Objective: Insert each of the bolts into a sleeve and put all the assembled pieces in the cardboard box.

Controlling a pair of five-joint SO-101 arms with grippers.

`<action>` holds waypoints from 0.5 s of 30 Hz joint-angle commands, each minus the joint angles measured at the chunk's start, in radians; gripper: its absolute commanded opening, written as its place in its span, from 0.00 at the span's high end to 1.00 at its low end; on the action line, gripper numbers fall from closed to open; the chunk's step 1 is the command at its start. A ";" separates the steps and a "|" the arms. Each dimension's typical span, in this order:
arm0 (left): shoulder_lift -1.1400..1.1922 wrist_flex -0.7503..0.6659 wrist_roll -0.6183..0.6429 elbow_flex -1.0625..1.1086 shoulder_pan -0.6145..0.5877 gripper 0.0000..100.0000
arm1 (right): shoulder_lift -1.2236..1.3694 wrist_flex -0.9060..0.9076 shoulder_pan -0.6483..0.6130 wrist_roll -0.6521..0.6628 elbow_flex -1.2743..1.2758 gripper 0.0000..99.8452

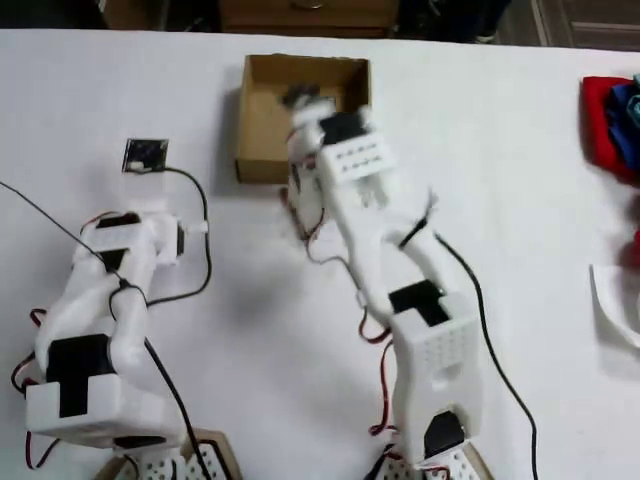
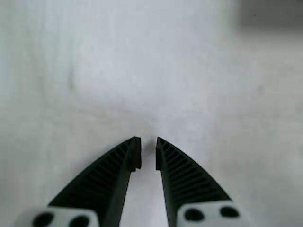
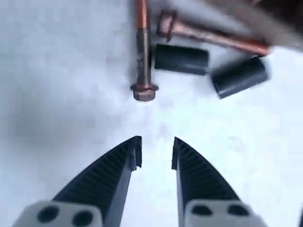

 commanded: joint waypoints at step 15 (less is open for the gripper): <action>-0.003 0.000 0.003 -0.042 -0.008 0.92 | -0.015 -0.340 -0.005 0.456 0.114 0.91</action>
